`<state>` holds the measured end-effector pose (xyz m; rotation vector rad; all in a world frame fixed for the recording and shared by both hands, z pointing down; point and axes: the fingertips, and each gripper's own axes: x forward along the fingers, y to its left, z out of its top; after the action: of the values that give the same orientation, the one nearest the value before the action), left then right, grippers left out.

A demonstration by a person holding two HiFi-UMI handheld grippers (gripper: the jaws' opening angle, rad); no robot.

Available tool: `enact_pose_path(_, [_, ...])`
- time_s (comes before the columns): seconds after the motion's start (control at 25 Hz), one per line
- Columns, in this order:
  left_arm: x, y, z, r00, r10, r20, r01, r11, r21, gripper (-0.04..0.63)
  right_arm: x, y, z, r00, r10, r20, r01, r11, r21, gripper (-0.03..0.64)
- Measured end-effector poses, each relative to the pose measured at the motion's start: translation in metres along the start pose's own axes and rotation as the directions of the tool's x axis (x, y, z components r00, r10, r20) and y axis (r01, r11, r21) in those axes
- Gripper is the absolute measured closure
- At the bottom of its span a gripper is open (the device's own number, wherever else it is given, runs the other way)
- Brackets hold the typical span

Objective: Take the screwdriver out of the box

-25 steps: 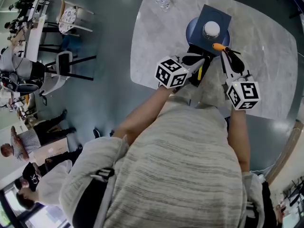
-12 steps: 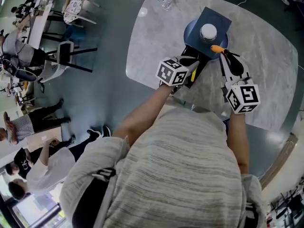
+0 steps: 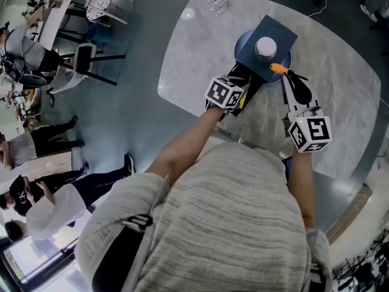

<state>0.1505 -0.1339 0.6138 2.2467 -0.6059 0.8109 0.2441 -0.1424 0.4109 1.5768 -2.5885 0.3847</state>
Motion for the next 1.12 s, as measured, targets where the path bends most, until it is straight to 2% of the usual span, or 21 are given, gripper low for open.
enact_pose_path(0.04, [0.002, 0.002, -0.003, 1.0, 0.009, -0.013, -0.009, 1.0, -0.009, 0.56, 0.0, -0.001, 0.0, 1.0, 0.004, -0.001, -0.004, 1.0, 0.0, 0.549])
enact_pose_path(0.12, [0.008, 0.005, -0.009, 0.999, 0.021, -0.039, -0.022, 0.999, -0.027, 0.48, 0.0, -0.003, 0.0, 1.0, 0.011, -0.002, -0.011, 1.0, 0.001, 0.549])
enact_pose_path(0.16, [0.01, 0.006, -0.01, 0.998, 0.026, -0.05, -0.028, 0.999, -0.032, 0.476, 0.0, -0.004, 0.0, 1.0, 0.014, -0.002, -0.014, 1.0, 0.002, 0.549])
enact_pose_path(0.36, [0.019, 0.012, -0.023, 0.993, 0.057, -0.105, -0.061, 0.997, -0.038, 0.474, -0.002, -0.006, 0.0, 1.0, 0.018, -0.003, -0.018, 1.0, 0.004, 0.549])
enact_pose_path(0.56, [0.027, 0.014, -0.033, 0.985, 0.07, -0.16, -0.079, 0.996, -0.051, 0.443, -0.007, -0.01, 0.001, 1.0, 0.012, -0.003, -0.012, 1.0, 0.008, 0.549])
enact_pose_path(0.84, [0.034, 0.021, -0.046, 0.966, 0.109, -0.234, -0.127, 0.99, -0.06, 0.449, -0.011, -0.011, -0.001, 1.0, 0.006, -0.004, -0.006, 1.0, 0.011, 0.549])
enact_pose_path(1.0, [0.034, 0.021, -0.046, 0.957, 0.13, -0.259, -0.144, 0.989, -0.036, 0.453, -0.012, -0.01, -0.002, 1.0, 0.003, -0.005, -0.003, 1.0, 0.016, 0.549])
enact_pose_path(1.12, [0.034, 0.023, -0.049, 0.941, 0.163, -0.297, -0.164, 0.986, 0.023, 0.454, -0.012, -0.009, -0.001, 1.0, 0.001, -0.004, -0.001, 1.0, 0.015, 0.549])
